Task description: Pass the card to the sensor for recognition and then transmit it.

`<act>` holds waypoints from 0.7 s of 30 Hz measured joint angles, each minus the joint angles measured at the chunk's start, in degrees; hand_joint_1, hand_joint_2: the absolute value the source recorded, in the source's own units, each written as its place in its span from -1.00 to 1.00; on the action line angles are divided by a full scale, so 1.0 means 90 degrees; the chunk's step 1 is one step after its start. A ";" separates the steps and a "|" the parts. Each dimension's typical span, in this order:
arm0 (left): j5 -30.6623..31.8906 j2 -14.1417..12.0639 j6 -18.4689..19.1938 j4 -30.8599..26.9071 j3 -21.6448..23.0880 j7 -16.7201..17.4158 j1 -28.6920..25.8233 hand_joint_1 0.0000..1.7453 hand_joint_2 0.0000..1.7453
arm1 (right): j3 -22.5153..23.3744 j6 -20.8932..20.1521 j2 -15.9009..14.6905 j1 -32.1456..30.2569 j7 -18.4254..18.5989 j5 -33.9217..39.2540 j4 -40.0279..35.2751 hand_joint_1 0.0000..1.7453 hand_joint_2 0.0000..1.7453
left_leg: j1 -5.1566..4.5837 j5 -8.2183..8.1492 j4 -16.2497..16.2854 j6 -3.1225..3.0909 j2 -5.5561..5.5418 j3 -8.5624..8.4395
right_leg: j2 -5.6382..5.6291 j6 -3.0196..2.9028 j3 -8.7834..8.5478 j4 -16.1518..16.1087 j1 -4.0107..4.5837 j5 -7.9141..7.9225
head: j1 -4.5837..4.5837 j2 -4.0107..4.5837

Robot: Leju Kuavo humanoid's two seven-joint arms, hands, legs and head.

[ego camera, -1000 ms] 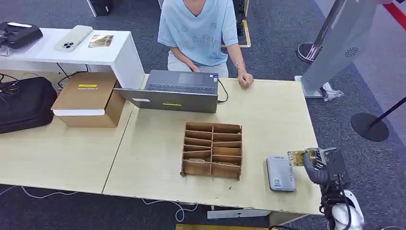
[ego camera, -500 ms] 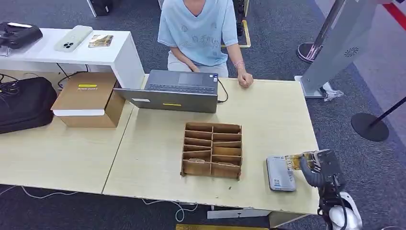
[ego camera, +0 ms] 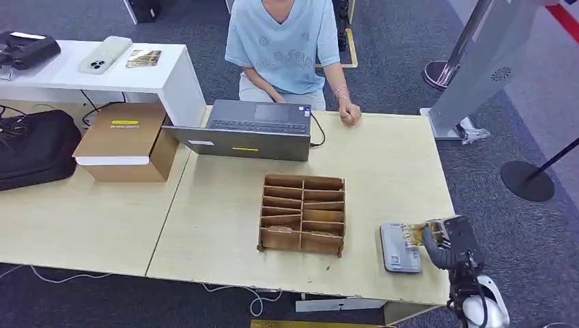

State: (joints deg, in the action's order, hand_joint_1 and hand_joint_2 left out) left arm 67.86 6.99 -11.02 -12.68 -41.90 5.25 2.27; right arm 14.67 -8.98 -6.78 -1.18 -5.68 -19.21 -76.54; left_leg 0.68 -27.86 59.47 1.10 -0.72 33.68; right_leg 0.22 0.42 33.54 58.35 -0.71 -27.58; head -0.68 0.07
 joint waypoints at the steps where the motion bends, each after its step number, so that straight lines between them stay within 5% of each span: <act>1: 0.0003 0.0000 0.0000 0.0000 0.0000 0.0000 0.0001 -1.00 -1.00 | -0.0002 -0.0002 0.0005 0.0000 0.0007 0.0002 0.0000 1.00 1.00 | 0.0000 0.0000 0.0000 0.0000 0.0000 0.0000 | 0.0000 0.0000 0.0000 0.0000 0.0000 0.0000 | 0.0002 0.0000; 21: 0.0160 0.0000 0.0022 0.0000 0.0000 0.0002 0.0004 -1.00 -1.00 | 0.0000 0.0090 0.0090 -0.0049 0.0308 -0.0498 -0.0012 1.00 1.00 | 0.0000 0.0000 0.0000 0.0000 0.0001 -0.0001 | 0.0000 -0.0001 0.0000 0.0000 0.0000 0.0001 | 0.0000 0.0000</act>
State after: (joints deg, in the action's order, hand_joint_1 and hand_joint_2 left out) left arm 69.31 6.99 -10.82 -12.68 -41.90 5.27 2.31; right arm 14.67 -8.18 -5.97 -1.62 -2.91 -23.69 -76.65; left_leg 0.68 -27.86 59.47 1.10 -0.72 33.67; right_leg 0.22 0.41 33.53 58.35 -0.71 -27.57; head -0.68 0.07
